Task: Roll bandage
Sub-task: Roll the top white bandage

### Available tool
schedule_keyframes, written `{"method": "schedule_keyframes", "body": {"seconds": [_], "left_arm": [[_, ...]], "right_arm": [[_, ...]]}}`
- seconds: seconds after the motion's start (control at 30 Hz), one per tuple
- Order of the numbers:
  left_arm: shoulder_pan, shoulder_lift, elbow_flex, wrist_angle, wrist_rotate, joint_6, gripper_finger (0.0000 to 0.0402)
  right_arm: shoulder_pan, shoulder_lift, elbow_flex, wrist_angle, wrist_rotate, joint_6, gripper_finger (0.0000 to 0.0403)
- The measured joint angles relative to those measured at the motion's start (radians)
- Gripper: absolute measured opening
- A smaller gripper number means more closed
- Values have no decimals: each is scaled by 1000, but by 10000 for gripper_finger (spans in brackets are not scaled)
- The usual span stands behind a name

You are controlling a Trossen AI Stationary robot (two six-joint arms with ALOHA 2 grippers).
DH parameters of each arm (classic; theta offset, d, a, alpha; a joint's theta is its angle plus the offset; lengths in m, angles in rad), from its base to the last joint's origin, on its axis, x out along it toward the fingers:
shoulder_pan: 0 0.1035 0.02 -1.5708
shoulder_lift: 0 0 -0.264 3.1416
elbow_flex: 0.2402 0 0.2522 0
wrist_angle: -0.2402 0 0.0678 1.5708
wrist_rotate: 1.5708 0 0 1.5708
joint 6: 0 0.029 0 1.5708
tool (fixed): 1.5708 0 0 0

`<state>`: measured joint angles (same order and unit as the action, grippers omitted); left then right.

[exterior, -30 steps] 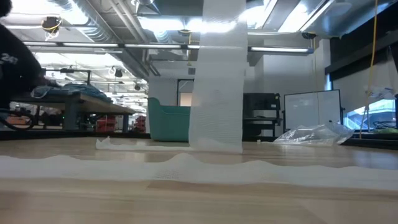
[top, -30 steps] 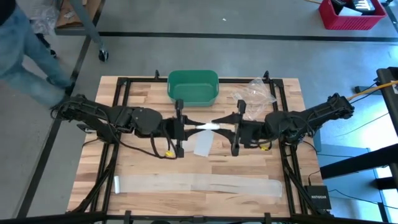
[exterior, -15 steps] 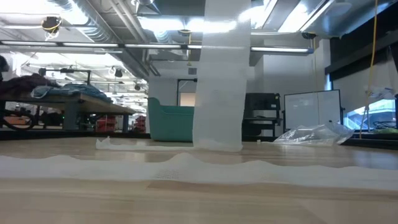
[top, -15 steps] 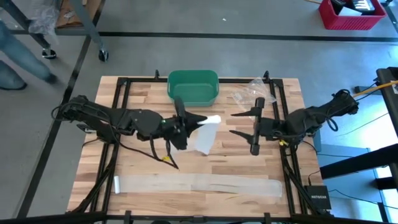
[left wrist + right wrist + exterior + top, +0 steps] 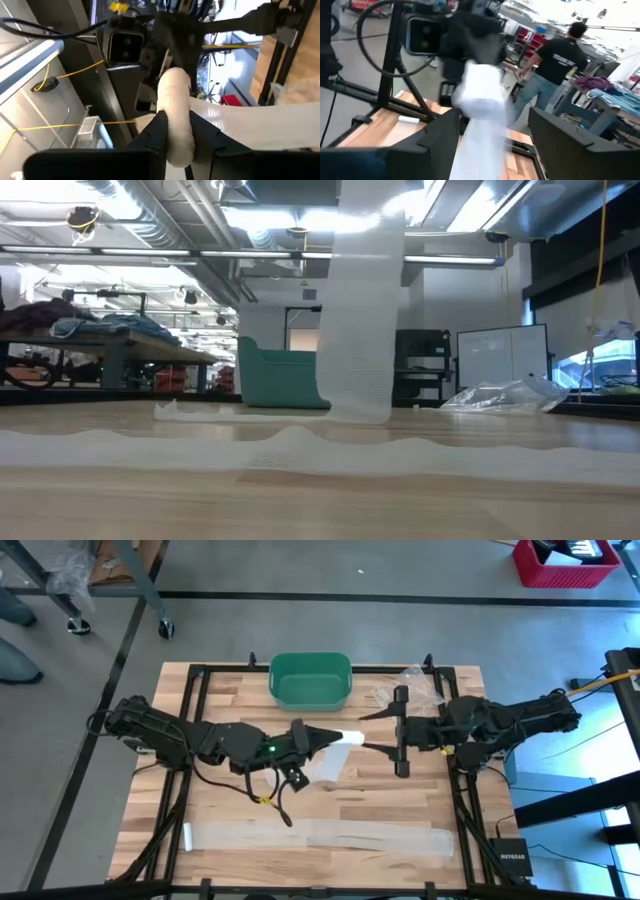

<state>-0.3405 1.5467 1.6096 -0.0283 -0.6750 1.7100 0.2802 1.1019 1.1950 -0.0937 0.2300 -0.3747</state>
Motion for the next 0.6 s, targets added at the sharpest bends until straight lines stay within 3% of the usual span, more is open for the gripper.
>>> {"method": "schedule_keyframes", "body": {"seconds": [0.17, 0.43, 0.6], "left_arm": [[1, 2, 0, 16, -23, 6, 46], [-1, 2, 0, 20, -22, -48, 45], [-18, 2, 0, 27, -22, -61, 41]], "right_arm": [[0, 19, 0, 5, 11, -47, 241], [0, 20, 0, -17, 126, -90, 240], [0, 35, 0, -15, 119, -102, 185]]}}
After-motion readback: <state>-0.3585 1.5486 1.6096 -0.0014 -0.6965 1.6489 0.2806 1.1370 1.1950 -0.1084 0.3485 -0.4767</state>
